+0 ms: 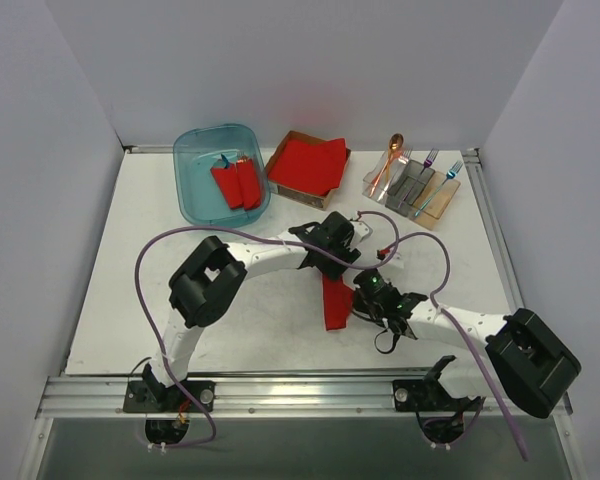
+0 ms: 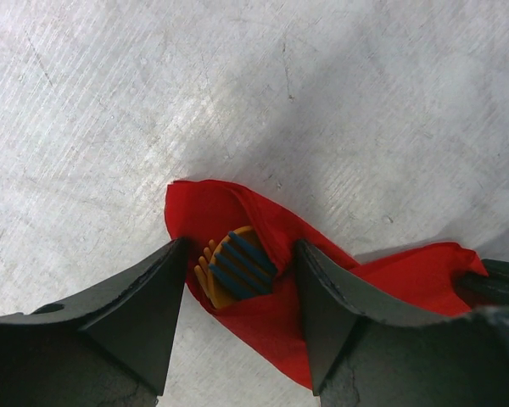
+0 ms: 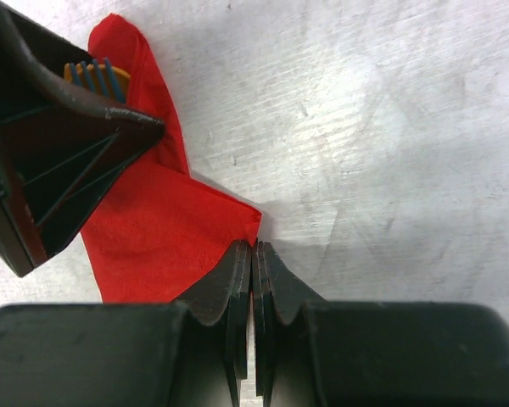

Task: Place the utensils on the paper napkin and roll it up
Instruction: Adjust the napkin at the center of the board.

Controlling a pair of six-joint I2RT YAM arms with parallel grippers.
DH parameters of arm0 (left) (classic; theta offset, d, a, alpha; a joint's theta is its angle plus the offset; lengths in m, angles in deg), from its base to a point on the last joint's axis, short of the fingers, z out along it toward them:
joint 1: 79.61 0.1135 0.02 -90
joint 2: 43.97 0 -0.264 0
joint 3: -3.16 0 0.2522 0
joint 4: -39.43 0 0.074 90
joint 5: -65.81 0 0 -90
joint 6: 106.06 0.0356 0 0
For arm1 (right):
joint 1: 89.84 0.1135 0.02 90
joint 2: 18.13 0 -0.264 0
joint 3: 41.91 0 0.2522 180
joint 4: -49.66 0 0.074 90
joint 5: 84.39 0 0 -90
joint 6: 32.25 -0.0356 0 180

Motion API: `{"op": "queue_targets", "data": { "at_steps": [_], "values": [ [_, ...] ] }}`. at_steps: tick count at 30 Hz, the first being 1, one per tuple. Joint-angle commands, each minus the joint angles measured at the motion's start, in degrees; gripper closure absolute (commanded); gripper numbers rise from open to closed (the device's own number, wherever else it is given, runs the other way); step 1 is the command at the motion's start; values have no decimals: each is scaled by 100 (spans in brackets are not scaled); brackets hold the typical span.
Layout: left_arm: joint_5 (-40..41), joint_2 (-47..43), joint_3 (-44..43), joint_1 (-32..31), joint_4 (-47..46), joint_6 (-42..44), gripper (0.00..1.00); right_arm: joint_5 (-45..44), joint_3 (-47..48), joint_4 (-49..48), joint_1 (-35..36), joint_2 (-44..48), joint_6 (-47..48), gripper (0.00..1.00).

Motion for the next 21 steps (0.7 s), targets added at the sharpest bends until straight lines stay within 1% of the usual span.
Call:
{"op": "queue_targets", "data": {
  "at_steps": [1, 5, 13, 16, 17, 21],
  "values": [
    [282, 198, 330, 55, 124, 436, 38, -372, 232, 374, -124, -37, 40, 100],
    [369, 207, 365, -15, 98, 541, 39, -320, 364, 322, -212, -107, 216, 100],
    [404, 242, 321, -24, 98, 489, 40, -170, 399, 76, -229, -204, 356, 100],
    [448, 259, 164, 29, 194, 244, 34, -144, 399, 40, -229, -222, 400, 100],
    [457, 285, 6, 98, 299, 182, 29, -144, 399, 31, -229, -239, 409, 100],
    [589, 260, -302, 230, 458, -301, 26, -170, 382, 23, -229, -230, 409, 100]
  ]
}}
